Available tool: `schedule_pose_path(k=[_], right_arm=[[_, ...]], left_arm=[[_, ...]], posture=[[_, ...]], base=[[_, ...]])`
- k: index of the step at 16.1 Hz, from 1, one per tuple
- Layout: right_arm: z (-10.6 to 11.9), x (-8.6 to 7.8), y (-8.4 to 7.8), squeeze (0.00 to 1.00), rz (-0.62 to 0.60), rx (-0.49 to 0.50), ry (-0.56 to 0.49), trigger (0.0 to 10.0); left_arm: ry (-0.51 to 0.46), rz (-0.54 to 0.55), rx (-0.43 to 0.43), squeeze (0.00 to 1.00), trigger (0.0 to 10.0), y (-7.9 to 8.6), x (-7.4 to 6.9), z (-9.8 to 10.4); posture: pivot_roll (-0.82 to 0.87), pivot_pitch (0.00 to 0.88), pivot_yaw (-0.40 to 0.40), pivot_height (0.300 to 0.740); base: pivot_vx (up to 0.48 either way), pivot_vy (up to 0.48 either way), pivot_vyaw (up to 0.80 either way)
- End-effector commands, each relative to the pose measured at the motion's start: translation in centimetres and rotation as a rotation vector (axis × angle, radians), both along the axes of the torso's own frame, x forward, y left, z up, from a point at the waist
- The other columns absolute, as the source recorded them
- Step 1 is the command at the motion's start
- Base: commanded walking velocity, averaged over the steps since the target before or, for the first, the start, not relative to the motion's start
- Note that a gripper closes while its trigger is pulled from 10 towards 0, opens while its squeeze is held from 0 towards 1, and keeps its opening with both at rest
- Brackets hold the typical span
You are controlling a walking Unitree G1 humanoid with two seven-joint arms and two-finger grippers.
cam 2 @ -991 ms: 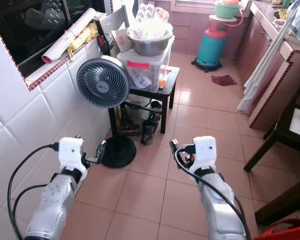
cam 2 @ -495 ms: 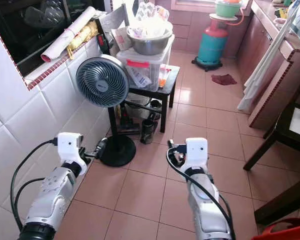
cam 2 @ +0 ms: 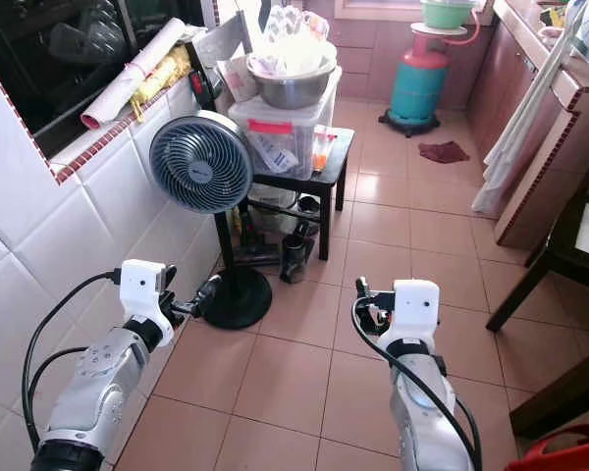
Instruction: Setting the table
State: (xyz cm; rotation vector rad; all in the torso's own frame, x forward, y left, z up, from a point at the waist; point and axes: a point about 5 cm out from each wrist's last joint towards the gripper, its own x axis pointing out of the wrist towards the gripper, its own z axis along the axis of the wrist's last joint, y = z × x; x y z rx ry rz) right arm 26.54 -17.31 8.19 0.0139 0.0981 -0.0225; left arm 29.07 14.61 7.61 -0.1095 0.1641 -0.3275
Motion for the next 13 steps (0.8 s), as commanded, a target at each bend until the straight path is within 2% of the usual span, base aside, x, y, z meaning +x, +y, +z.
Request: schedule_pose_path(k=[1,2,6,9,13], right_arm=[[0.6,0.1,0.2,0.00,-0.006,0.025,-0.018,10.0],[0.6,0.1,0.7,0.00,0.015,0.018,-0.019,10.0],[0.8,0.0,1.1,0.00,0.030,0.032,-0.016,10.0],[0.9,0.2,1.0,0.00,0.031,0.027,-0.011,10.0],[0.9,0.2,1.2,0.00,0.036,0.035,-0.002,10.0]], left_arm=[[0.017,0.009,0.008,0.00,10.0,0.3,-0.2,-0.2],[0.018,0.022,-0.024,0.00,10.0,0.2,-0.1,0.0],[0.001,0.038,-0.058,0.00,10.0,-0.1,-0.3,0.0],[-0.035,0.032,-0.048,0.00,10.0,-0.4,-0.1,0.5],[-0.043,0.059,-0.027,0.00,10.0,0.8,0.3,0.6]], posture=[[0.01,0.000,0.042,0.740],[0.00,0.000,0.039,0.740],[0.00,0.000,0.022,0.740],[0.00,0.000,0.017,0.740],[0.00,0.000,0.013,0.740]], base=[[0.000,0.000,-0.80],[0.000,0.000,-0.78],[0.000,0.000,-0.79],[0.000,0.000,-0.79],[0.000,0.000,-0.79]])
